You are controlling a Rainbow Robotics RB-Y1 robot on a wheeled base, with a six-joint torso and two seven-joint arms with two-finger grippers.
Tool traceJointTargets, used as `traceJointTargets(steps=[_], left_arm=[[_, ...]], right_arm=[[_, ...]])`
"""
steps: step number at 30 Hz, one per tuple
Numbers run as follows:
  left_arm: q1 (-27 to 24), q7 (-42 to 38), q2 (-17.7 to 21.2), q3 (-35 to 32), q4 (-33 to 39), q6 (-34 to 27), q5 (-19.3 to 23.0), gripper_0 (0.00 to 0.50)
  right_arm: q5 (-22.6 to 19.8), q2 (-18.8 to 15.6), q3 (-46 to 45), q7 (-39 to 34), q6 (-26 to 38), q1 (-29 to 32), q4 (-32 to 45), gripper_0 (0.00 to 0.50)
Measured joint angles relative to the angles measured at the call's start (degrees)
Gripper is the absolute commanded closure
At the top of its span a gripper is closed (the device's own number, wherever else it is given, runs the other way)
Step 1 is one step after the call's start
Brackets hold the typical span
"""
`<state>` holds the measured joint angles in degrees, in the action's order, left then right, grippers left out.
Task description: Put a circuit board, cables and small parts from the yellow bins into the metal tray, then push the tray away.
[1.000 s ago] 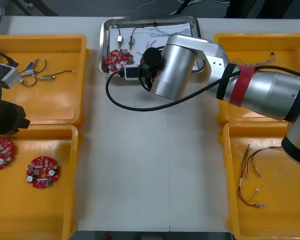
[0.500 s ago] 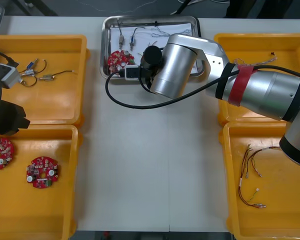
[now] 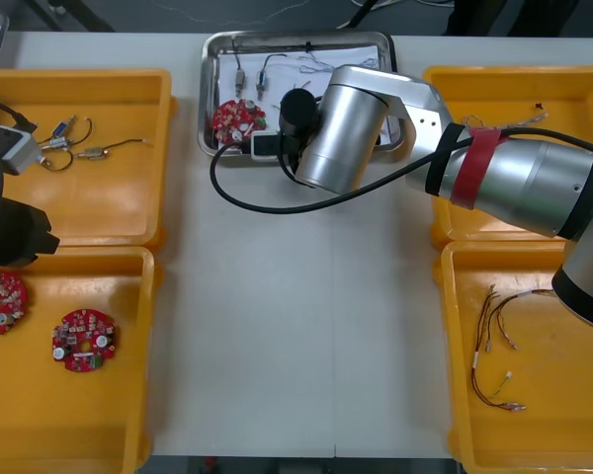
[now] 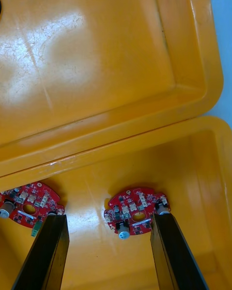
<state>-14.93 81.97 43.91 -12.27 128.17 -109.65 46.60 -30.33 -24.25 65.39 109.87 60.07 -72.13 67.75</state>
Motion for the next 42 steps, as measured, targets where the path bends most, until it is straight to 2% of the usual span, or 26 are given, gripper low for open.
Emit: traceJointTargets(steps=[10, 19, 27, 35, 39, 42], left_arm=[[0.0, 0.0, 0.0, 0.0, 0.0, 0.0, 0.0, 0.0], [0.0, 0.0, 0.0, 0.0, 0.0, 0.0, 0.0, 0.0], [0.0, 0.0, 0.0, 0.0, 0.0, 0.0, 0.0, 0.0], [0.0, 0.0, 0.0, 0.0, 0.0, 0.0, 0.0, 0.0], [0.0, 0.0, 0.0, 0.0, 0.0, 0.0, 0.0, 0.0], [0.0, 0.0, 0.0, 0.0, 0.0, 0.0, 0.0, 0.0]], right_arm=[[0.0, 0.0, -3.3, 0.0, 9.3, 0.0, 7.3, 0.0], [-0.3, -0.5, -8.0, 0.0, 22.1, 0.2, 17.2, 0.0], [-7.9, -2.1, -17.1, -0.5, 32.9, 1.1, 24.2, 0.0], [-11.9, -5.0, -24.4, -12.2, 41.4, 3.9, 33.0, 0.0], [-12.4, -7.6, -27.4, -15.5, 44.1, 7.0, 39.0, 0.0], [-15.0, -10.3, -30.1, -20.5, 45.4, 9.9, 42.7, 0.0]])
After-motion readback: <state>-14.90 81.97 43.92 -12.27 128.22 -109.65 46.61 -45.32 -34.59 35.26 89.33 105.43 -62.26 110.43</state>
